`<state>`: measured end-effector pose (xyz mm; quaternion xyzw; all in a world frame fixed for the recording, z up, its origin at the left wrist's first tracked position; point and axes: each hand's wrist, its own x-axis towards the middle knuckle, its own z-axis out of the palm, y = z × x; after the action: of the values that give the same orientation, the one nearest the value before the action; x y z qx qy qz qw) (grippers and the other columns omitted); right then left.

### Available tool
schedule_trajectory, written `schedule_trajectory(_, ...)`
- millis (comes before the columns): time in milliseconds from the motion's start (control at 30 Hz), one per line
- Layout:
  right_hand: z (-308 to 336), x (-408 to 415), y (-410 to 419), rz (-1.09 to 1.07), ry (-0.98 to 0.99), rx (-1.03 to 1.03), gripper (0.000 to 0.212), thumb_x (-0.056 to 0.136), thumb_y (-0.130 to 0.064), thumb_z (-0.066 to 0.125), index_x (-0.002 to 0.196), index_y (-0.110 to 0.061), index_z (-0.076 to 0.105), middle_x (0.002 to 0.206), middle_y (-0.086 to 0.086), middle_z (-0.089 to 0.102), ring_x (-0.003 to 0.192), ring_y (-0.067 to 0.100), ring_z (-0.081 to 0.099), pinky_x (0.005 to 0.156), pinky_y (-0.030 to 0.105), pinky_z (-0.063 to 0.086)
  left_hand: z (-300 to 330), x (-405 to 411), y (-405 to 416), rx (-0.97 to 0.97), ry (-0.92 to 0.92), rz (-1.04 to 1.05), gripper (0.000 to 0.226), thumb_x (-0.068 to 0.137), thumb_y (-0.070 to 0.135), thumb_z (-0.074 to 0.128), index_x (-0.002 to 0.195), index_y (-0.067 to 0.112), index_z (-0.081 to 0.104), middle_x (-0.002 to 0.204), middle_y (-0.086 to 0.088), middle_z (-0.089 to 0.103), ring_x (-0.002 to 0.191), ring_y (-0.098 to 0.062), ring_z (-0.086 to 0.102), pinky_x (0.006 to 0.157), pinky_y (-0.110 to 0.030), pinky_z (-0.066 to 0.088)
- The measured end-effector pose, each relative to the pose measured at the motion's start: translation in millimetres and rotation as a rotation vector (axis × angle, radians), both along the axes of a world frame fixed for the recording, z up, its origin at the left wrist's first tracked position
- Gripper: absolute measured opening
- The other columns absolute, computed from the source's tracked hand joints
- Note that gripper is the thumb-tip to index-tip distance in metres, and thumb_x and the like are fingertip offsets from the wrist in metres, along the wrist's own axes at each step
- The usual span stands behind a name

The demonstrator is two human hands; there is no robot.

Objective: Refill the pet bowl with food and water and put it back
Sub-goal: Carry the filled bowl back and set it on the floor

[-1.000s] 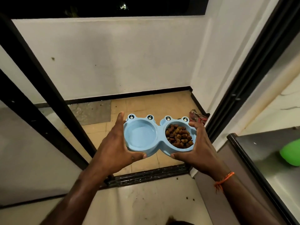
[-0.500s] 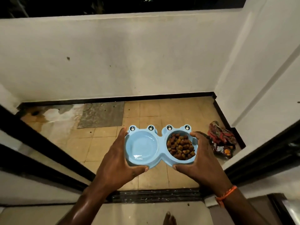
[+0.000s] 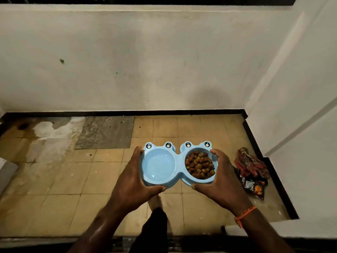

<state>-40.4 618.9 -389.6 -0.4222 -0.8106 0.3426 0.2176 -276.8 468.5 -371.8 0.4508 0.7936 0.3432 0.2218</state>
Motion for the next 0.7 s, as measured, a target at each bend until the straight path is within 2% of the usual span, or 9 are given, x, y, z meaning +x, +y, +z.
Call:
schedule_trajectory(100, -27.0, -28.8, 47.0, -0.008, 0.006, -0.040, 0.116, 0.053, -0.048, 0.095, 0.142, -0.043, 0.020, 0.136, -0.020, 0.031, 0.128, 0.004, 0.039, 0.094, 0.023, 0.041, -22.5, -31.5, 50.4, 0.064, -0.021, -0.060, 0.128, 0.049, 0.052, 0.094, 0.134, 0.071, 0.001, 0.130, 0.054, 0.029, 0.116, 0.024, 0.039, 0.088, 0.002, 0.037)
schedule_trajectory(133, -37.7, -39.6, 64.2, -0.011, 0.006, -0.049, 0.116, 0.052, -0.050, 0.094, 0.141, -0.045, 0.019, 0.137, -0.020, 0.032, 0.128, 0.004, 0.039, 0.095, 0.023, 0.042, -30.7, -43.0, 69.6, 0.068, -0.031, -0.069, 0.125, 0.049, 0.049, 0.095, 0.128, 0.076, 0.001, 0.124, 0.058, 0.028, 0.113, 0.028, 0.038, 0.083, 0.005, 0.035)
schedule_trajectory(233, -71.4, -72.4, 114.4, -0.022, -0.002, -0.081, 0.116, 0.051, -0.054, 0.092, 0.142, -0.045, 0.020, 0.142, -0.017, 0.036, 0.130, 0.003, 0.041, 0.095, 0.020, 0.042, -61.0, -79.3, 123.0, 0.018, -0.087, -0.050, 0.126, 0.047, 0.061, 0.091, 0.144, 0.057, 0.010, 0.137, 0.045, 0.033, 0.125, 0.012, 0.043, 0.099, -0.016, 0.043)
schedule_trajectory(300, -95.6, -95.9, 149.8, -0.032, -0.014, -0.119, 0.116, 0.052, -0.055, 0.091, 0.145, -0.040, 0.023, 0.145, -0.015, 0.037, 0.131, 0.001, 0.041, 0.097, 0.020, 0.041, -89.1, -104.0, 158.8, -0.012, -0.130, -0.034, 0.127, 0.047, 0.062, 0.090, 0.149, 0.045, 0.016, 0.142, 0.038, 0.036, 0.129, 0.006, 0.044, 0.101, -0.025, 0.045)
schedule_trajectory(367, -118.1, -118.8, 180.3, -0.027, -0.014, -0.132, 0.117, 0.054, -0.052, 0.092, 0.148, -0.033, 0.025, 0.145, -0.013, 0.039, 0.132, 0.000, 0.042, 0.100, 0.019, 0.041, -114.6, -122.8, 191.4, -0.011, -0.159, -0.027, 0.121, 0.049, 0.058, 0.091, 0.148, 0.043, 0.022, 0.141, 0.034, 0.041, 0.127, 0.006, 0.047, 0.099, -0.024, 0.048)
schedule_trajectory(467, -168.9, -152.9, 232.9, -0.012, -0.013, -0.151, 0.114, 0.057, -0.041, 0.097, 0.148, -0.016, 0.033, 0.144, -0.003, 0.045, 0.135, 0.010, 0.047, 0.106, 0.018, 0.043, -165.2, -151.8, 239.5, -0.036, -0.156, -0.013, 0.124, 0.050, 0.063, 0.088, 0.148, 0.053, 0.012, 0.145, 0.040, 0.032, 0.131, 0.015, 0.037, 0.104, -0.015, 0.041)
schedule_trajectory(567, -226.1, -175.0, 278.4, 0.005, -0.035, -0.150, 0.110, 0.057, -0.037, 0.099, 0.146, -0.012, 0.037, 0.144, 0.004, 0.047, 0.134, 0.020, 0.050, 0.105, 0.040, 0.049, -226.0, -176.8, 281.5, -0.112, -0.146, 0.001, 0.133, 0.051, 0.064, 0.088, 0.155, 0.038, 0.009, 0.157, 0.024, 0.029, 0.142, 0.003, 0.032, 0.112, -0.029, 0.040)
schedule_trajectory(600, -247.1, -180.4, 292.7, 0.020, -0.039, -0.130, 0.113, 0.058, -0.036, 0.100, 0.147, -0.013, 0.035, 0.148, 0.005, 0.043, 0.138, 0.023, 0.047, 0.107, 0.045, 0.048, -248.1, -182.5, 295.6, -0.122, -0.137, 0.003, 0.133, 0.051, 0.063, 0.088, 0.155, 0.038, 0.008, 0.158, 0.021, 0.027, 0.143, 0.002, 0.031, 0.113, -0.028, 0.038)
schedule_trajectory(700, -312.3, -193.8, 333.7, 0.052, -0.042, -0.087, 0.116, 0.058, -0.035, 0.100, 0.150, -0.014, 0.031, 0.154, 0.005, 0.036, 0.144, 0.024, 0.039, 0.112, 0.044, 0.041, -312.2, -196.5, 333.0, -0.150, -0.115, 0.015, 0.134, 0.052, 0.062, 0.088, 0.154, 0.041, 0.004, 0.159, 0.021, 0.024, 0.143, 0.005, 0.026, 0.112, -0.022, 0.031)
